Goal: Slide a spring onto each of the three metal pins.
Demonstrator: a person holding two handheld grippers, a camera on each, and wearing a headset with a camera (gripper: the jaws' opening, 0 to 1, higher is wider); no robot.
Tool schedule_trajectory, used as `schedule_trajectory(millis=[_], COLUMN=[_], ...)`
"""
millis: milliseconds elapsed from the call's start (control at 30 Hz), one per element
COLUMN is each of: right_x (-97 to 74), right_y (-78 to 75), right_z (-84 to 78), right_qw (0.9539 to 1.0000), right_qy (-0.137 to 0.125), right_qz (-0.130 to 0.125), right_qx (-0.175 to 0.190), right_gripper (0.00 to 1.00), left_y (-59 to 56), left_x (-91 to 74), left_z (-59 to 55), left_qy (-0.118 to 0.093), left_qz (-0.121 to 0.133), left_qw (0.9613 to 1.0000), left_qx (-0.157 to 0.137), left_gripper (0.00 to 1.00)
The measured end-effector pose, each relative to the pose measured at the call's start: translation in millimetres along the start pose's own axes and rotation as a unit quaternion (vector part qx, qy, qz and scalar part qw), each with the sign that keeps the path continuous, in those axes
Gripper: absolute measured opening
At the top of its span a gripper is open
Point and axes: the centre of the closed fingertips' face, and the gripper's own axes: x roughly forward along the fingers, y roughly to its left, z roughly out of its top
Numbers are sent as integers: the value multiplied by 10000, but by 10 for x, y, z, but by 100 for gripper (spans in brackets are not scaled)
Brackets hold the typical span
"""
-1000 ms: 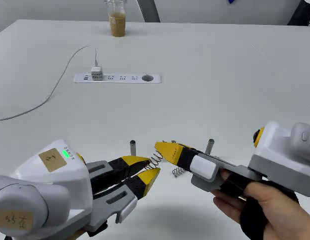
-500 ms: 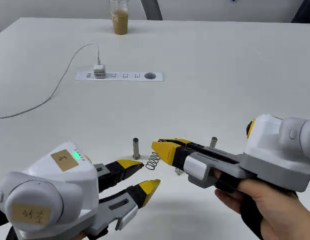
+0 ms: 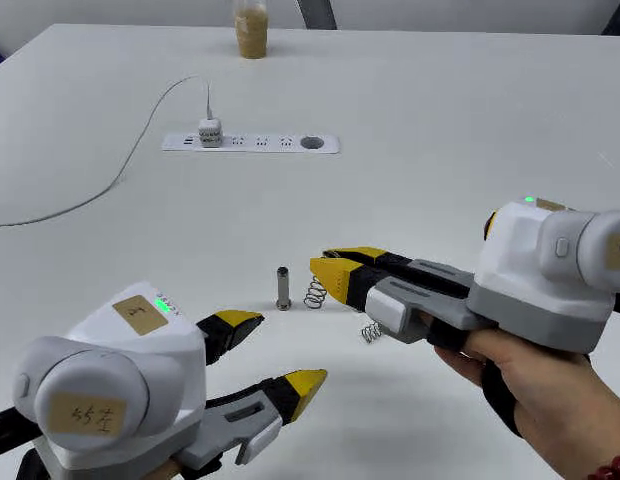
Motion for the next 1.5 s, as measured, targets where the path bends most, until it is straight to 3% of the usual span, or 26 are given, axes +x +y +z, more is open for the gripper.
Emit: schedule_trajectory(millis=[267,633,933,1133,1500], right_x=[150,373,529,601,680], right_y=[-37,-121,-182,-248,-307], right_z=[37,15,-73,-137,-156], right_qw=[9989,9969,9926,9904,9925], right_qy=[20,125,280,362,306], right_qz=[-4,-74,-118,-237,-292], right_qx=[-476,-776,-1178,-1313,-1150], right_gripper=[11,11,11,11,11], left_y=[-16,-13,-59,-18,29], left_x=[29,37,51,59,57], left_z=[-48,-99,-131,-161,-160], left_qy=[31,58,119,165,143], left_qz=[-27,-44,-173,-110,-65], left_qw=[9999,9997,9997,9995,9992], left_qx=[-129,-235,-133,-248,-358], left_gripper=[56,70,79,82,82])
